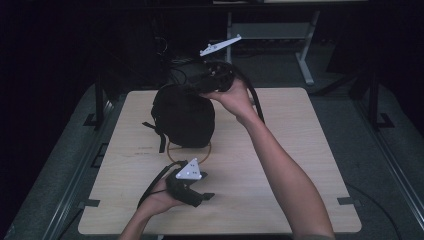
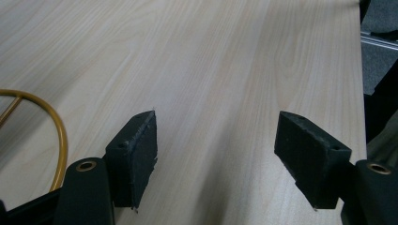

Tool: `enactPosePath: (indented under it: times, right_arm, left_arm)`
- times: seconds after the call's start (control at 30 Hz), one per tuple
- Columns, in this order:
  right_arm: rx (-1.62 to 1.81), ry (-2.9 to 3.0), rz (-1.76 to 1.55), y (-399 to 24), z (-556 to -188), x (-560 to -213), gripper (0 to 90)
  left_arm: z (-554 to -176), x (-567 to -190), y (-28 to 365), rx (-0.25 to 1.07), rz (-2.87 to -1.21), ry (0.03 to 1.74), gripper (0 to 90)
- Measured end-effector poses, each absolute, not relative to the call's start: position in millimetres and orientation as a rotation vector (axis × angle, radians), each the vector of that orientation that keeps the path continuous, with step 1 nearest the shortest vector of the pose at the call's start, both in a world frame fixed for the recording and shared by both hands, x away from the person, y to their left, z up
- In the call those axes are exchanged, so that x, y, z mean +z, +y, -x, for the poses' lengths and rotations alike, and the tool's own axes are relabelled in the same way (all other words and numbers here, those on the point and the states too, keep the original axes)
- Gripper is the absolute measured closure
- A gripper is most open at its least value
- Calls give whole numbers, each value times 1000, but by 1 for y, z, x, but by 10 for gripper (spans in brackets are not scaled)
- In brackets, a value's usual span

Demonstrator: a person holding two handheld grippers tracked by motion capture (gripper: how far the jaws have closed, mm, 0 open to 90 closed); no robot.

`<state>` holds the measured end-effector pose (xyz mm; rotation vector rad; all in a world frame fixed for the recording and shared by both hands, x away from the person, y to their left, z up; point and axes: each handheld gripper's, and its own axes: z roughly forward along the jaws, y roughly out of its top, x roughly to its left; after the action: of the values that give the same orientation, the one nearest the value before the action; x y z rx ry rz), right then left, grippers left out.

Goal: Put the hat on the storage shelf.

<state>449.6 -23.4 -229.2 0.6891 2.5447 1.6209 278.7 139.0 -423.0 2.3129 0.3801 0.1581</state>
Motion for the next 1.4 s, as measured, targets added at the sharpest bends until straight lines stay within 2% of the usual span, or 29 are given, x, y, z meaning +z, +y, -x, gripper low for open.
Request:
enactPosePath:
  times: [1.4]
  right_arm:
    - [1646, 2492, -766, -113, -416, -253, 275]
  left_arm:
    - [-277, -430, 135, 156, -2329, 397, 288]
